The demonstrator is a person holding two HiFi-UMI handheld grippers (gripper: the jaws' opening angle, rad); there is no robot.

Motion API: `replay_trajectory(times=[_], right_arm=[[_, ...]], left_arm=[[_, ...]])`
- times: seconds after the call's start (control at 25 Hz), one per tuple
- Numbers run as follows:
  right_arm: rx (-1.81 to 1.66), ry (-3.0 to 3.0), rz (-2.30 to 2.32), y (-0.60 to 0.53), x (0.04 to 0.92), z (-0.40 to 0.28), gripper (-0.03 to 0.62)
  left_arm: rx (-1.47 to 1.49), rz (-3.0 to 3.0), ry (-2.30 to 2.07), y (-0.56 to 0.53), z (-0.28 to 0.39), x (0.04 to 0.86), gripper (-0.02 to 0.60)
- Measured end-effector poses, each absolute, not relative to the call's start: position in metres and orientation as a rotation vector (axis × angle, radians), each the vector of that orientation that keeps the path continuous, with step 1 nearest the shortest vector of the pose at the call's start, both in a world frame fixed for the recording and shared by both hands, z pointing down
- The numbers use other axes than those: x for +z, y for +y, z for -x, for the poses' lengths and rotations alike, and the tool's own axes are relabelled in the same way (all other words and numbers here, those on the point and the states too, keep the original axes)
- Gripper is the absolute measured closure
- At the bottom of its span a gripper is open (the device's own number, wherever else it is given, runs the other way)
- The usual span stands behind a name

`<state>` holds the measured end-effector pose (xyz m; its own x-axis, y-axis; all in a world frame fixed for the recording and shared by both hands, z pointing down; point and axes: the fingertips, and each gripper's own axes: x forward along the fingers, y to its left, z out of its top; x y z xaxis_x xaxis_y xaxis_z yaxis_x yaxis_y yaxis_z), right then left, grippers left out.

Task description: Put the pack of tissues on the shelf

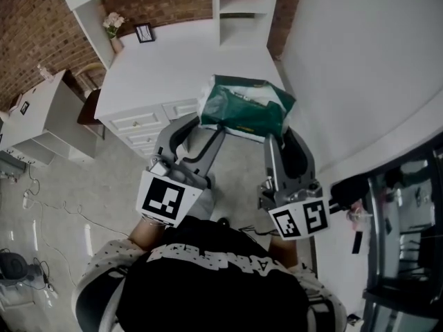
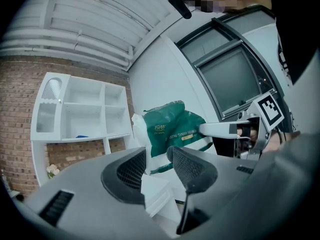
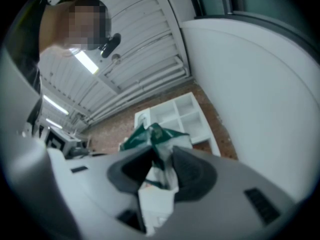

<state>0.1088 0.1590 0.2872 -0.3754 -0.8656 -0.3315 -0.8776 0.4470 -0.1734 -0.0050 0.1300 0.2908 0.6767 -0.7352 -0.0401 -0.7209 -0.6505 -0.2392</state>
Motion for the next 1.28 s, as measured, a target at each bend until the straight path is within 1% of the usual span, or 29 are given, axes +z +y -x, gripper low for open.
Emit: replay_trajectory(times=[0.24, 0.44, 0.64, 1.28], right_arm=[[0.061, 2.314, 1.509, 0.143, 0.286, -0.120, 0.448], [0.063, 2.337, 1.505, 0.095, 0.289, -0.108, 0.448], [0.083, 2.345, 1.506, 0.104, 0.282, -0.108, 0.448], [0.098, 2.357, 1.528, 0.068, 0.283, -0.107, 0.448]], left_arm=[[-0.065, 2.673, 1.137, 0.111, -0.007, 0.292, 0.393], [-0.050, 2.681, 1.162, 0.064, 0.005, 0.296, 0.393], [-0.029, 2.681, 1.163, 0.073, 0.005, 0.291, 0.393], [0.007, 2.699, 1.156, 0.035, 0.005, 0.296, 0.393]])
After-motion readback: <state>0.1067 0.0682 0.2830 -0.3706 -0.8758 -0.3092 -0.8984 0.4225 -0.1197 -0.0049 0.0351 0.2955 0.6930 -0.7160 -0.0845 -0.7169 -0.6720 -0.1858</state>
